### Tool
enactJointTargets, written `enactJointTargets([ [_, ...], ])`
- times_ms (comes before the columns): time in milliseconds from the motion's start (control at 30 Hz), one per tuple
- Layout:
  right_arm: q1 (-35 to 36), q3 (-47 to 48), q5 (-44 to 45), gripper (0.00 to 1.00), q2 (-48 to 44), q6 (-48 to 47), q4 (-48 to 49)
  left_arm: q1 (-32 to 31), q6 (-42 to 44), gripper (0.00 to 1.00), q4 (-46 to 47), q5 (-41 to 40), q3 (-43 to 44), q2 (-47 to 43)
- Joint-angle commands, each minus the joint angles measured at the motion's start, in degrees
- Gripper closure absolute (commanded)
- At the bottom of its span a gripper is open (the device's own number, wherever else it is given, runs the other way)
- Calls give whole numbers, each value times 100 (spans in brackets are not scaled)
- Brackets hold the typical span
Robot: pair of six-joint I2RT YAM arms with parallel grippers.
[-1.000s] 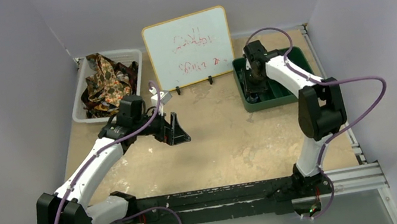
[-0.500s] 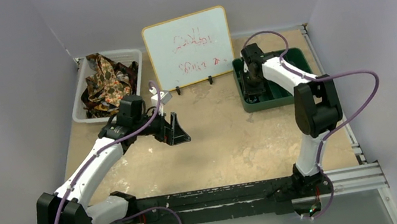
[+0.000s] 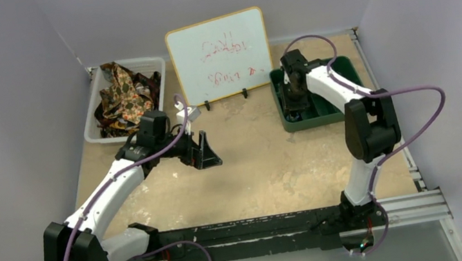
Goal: Roll the ties
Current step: Place the tie in the storage box.
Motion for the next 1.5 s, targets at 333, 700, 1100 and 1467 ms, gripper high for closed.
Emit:
enactJointTargets([
  [333, 176, -510, -328, 100, -116, 278, -90, 22, 132, 12, 122, 143, 11, -40],
  [700, 191, -327, -478, 100, 430, 122, -3, 22, 142, 12, 118, 86, 19, -34],
  [1100, 217, 229, -134, 74, 66, 244, -543, 22, 142, 12, 119, 112, 28, -14],
  [1467, 213, 279, 113, 19, -122, 207, -563, 22, 142, 12, 126, 121, 11, -18],
])
